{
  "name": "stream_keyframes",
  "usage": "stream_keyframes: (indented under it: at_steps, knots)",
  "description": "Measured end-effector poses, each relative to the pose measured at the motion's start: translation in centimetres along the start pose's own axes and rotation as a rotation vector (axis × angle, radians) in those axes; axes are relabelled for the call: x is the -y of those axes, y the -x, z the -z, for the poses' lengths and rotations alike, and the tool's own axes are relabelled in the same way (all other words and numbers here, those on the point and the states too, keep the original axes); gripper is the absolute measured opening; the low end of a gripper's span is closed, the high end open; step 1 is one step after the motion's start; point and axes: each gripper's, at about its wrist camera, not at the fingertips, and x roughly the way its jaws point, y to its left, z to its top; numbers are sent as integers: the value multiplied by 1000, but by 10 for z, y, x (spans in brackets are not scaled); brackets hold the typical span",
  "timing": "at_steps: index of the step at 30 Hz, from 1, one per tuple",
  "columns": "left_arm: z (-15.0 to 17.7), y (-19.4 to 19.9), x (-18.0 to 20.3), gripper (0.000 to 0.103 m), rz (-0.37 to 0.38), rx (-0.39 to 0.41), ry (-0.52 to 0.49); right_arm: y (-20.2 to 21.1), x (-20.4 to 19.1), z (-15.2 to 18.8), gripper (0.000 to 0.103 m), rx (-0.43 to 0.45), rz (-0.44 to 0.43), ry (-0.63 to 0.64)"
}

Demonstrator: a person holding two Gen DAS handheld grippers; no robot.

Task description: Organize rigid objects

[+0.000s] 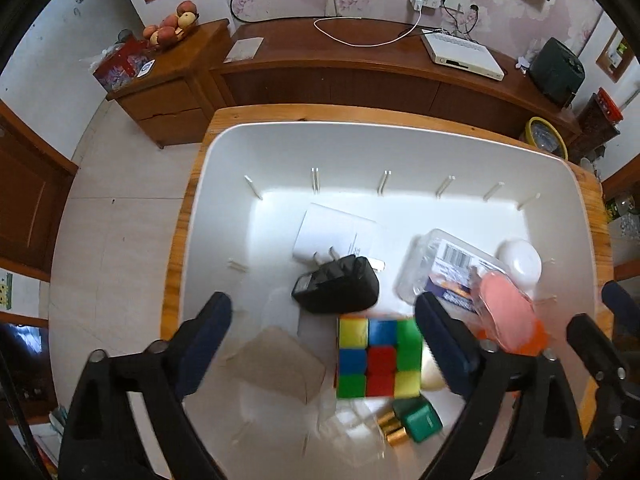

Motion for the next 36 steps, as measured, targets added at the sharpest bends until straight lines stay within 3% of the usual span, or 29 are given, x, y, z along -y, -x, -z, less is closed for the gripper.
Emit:
stream_keyframes:
  at_steps: [10,18,21,26,36]
  knots:
    - [25,77,-1,99,43,74,-58,86,2,24,70,98,12,31]
    - [71,155,8,99,48,169,-118,162,-5,62,71,159,59,65]
    - [98,183,10,99,55,216,-140,191,-11,84,78,194,70,76]
    - [139,211,15,99,23,270,-176,223,-15,118,78,213,75,60]
    - [197,239,15,99,85,336,-180,264,-10,179,80,227,45,20]
